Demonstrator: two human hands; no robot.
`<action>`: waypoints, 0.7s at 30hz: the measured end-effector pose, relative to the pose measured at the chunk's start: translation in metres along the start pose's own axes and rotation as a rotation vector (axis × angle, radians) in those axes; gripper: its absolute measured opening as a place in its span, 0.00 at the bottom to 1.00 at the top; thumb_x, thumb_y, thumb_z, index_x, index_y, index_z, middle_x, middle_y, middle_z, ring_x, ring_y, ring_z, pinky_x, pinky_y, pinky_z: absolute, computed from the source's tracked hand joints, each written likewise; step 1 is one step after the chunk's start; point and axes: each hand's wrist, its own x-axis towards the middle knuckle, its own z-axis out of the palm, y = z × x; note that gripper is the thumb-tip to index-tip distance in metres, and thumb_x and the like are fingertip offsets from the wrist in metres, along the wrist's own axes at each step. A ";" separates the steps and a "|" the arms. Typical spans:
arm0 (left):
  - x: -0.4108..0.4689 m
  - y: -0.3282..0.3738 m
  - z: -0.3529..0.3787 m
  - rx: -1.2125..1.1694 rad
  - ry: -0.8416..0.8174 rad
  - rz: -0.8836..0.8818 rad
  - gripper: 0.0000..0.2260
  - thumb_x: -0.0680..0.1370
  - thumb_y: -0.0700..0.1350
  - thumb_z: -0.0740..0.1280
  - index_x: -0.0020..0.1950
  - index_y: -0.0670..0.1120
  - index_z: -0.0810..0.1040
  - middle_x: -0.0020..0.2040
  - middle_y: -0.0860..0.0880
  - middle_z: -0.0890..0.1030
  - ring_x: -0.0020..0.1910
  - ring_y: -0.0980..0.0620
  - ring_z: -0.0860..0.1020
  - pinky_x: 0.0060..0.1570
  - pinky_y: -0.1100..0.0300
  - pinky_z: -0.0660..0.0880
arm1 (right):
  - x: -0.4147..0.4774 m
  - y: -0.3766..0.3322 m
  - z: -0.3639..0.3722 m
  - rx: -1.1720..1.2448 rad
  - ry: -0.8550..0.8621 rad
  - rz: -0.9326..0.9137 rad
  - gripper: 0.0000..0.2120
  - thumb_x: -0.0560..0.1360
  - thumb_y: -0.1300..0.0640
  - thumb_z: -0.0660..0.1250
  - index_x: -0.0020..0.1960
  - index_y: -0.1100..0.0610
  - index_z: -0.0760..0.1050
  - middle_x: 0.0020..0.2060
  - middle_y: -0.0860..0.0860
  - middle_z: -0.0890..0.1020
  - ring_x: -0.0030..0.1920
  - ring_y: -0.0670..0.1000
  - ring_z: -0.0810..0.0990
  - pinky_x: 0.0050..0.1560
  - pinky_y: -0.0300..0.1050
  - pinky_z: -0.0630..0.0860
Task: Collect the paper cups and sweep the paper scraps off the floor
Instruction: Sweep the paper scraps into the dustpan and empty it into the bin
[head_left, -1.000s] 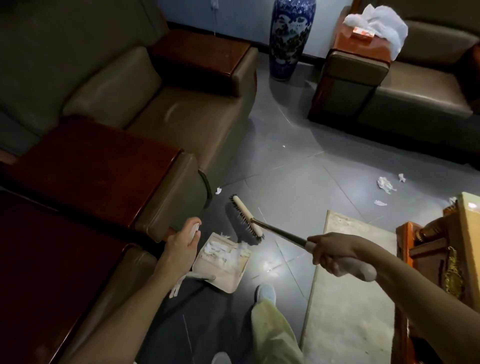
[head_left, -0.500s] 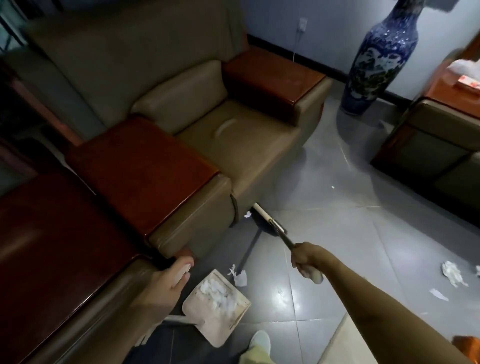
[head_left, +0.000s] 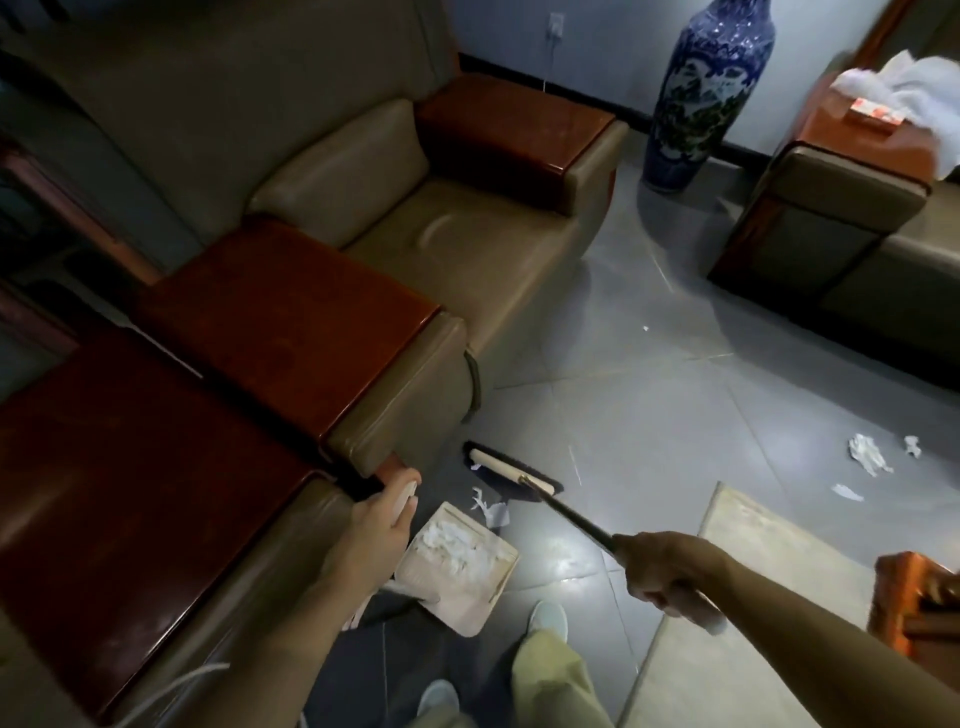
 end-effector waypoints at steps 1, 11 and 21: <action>-0.003 0.000 0.000 -0.005 -0.002 0.012 0.10 0.81 0.47 0.59 0.62 0.56 0.71 0.44 0.49 0.77 0.39 0.56 0.74 0.32 0.70 0.64 | -0.013 0.000 0.013 -0.001 -0.034 0.001 0.25 0.68 0.69 0.58 0.64 0.58 0.64 0.30 0.52 0.74 0.25 0.48 0.73 0.24 0.38 0.70; 0.000 0.011 0.002 -0.074 -0.087 0.105 0.09 0.81 0.47 0.58 0.62 0.54 0.70 0.49 0.50 0.74 0.45 0.52 0.75 0.43 0.58 0.72 | -0.106 0.018 0.038 0.443 -0.267 0.025 0.23 0.75 0.71 0.58 0.68 0.58 0.67 0.28 0.52 0.65 0.27 0.45 0.63 0.27 0.35 0.61; 0.039 0.061 0.016 -0.103 -0.084 0.194 0.10 0.81 0.43 0.60 0.61 0.50 0.72 0.48 0.51 0.74 0.45 0.52 0.74 0.44 0.61 0.68 | -0.148 0.083 -0.019 0.663 -0.130 0.036 0.33 0.76 0.70 0.60 0.74 0.43 0.59 0.26 0.52 0.67 0.23 0.44 0.66 0.23 0.35 0.65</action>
